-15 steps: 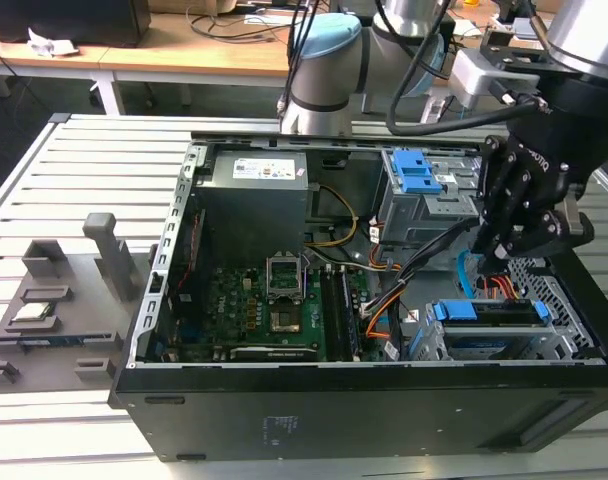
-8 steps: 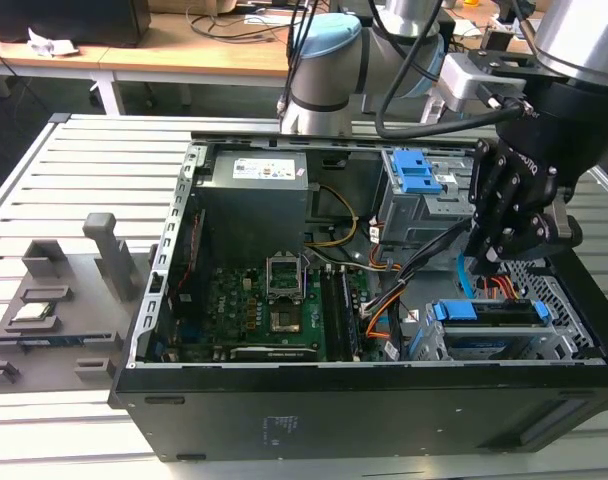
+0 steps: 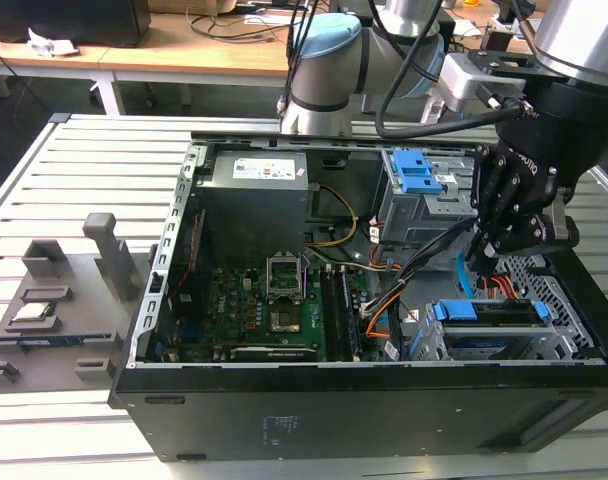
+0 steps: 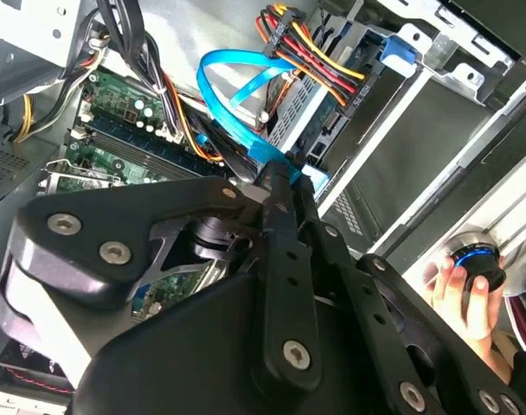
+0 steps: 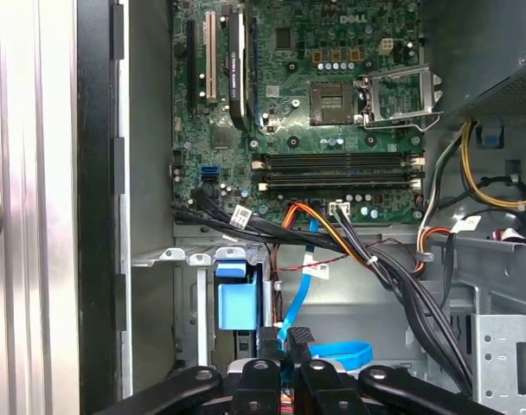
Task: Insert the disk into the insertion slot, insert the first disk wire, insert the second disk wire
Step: 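Insert the second disk wire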
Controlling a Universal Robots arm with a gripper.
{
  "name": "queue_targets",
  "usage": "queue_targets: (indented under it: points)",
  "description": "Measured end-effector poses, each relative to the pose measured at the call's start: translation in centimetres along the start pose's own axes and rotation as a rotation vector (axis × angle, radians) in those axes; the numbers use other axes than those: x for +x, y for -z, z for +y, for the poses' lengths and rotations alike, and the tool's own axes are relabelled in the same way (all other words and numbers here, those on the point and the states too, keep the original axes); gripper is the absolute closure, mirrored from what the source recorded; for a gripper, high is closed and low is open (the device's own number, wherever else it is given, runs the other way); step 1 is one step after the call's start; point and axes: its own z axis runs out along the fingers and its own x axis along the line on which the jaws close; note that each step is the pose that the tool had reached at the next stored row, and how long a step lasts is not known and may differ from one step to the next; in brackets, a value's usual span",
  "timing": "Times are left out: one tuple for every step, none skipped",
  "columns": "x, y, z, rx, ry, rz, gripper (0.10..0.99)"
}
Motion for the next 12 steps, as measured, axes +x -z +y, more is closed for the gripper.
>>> queue_targets:
  points:
    - [0.0,0.0,0.0,0.0,0.0,0.0003,0.925]
    - [0.32,-0.02,0.0,0.0,0.0,0.0005,0.925]
    - [0.73,-0.07,-0.03,0.0,0.0,0.0005,0.925]
    - [1.14,-0.19,-0.05,0.0,0.0,0.0005,0.925]
    - [1.37,-0.51,-0.09,0.0,0.0,0.0001,0.925]
    - [1.47,-0.98,-0.2,0.0,0.0,0.0004,0.925]
    - [1.45,-1.31,-0.4,0.0,0.0,0.0004,0.925]
    - [1.42,-1.59,-0.65,0.0,0.0,0.0004,0.925]
    - [1.4,-1.8,-0.79,0.0,0.0,0.0004,0.925]
    - [1.38,-1.95,-0.88,0.0,0.0,0.0005,0.925]
    - [1.36,-2.17,-1.04,0.0,0.0,0.0004,0.925]
    - [1.34,-2.36,-1.21,0.0,0.0,0.0003,0.925]
